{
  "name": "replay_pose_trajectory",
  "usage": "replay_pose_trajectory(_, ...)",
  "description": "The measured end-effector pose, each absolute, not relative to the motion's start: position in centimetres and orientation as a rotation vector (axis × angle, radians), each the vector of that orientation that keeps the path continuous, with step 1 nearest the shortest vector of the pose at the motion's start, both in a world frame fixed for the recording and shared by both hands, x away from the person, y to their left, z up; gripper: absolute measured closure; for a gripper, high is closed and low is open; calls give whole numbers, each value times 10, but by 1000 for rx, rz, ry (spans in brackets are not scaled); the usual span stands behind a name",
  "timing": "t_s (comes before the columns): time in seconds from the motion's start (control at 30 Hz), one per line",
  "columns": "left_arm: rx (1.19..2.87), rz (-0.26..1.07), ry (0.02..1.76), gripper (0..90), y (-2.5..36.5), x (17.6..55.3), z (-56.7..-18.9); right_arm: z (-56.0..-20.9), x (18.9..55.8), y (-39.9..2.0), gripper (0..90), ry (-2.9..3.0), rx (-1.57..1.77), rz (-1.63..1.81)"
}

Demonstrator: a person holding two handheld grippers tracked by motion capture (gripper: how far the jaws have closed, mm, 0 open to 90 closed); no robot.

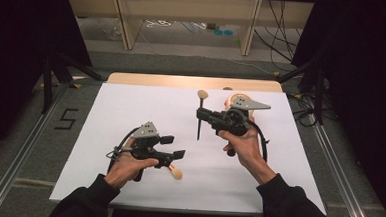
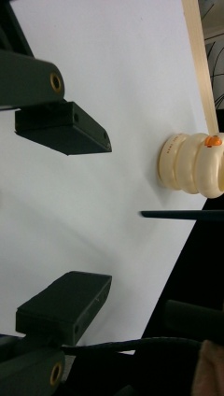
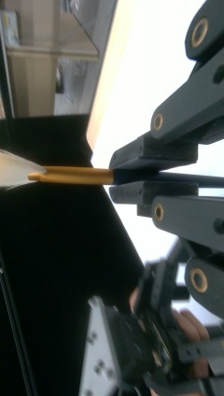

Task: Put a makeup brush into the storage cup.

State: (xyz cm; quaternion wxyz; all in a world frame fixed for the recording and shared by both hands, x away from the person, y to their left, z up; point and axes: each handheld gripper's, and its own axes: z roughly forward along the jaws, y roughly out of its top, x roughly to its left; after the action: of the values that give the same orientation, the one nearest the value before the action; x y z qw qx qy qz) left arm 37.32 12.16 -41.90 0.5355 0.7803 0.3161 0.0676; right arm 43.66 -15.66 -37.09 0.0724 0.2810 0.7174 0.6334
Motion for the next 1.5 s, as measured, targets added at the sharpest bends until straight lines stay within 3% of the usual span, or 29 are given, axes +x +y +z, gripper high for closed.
replay_pose_trajectory(0.77,1900,262,760,231,147,353,-429,-351,481,-227,833,1972,972,1691)
replay_pose_trajectory(1.5,1903,300,763,213,154,345,-435,-359,524,-257,833,1863,1082,1577)
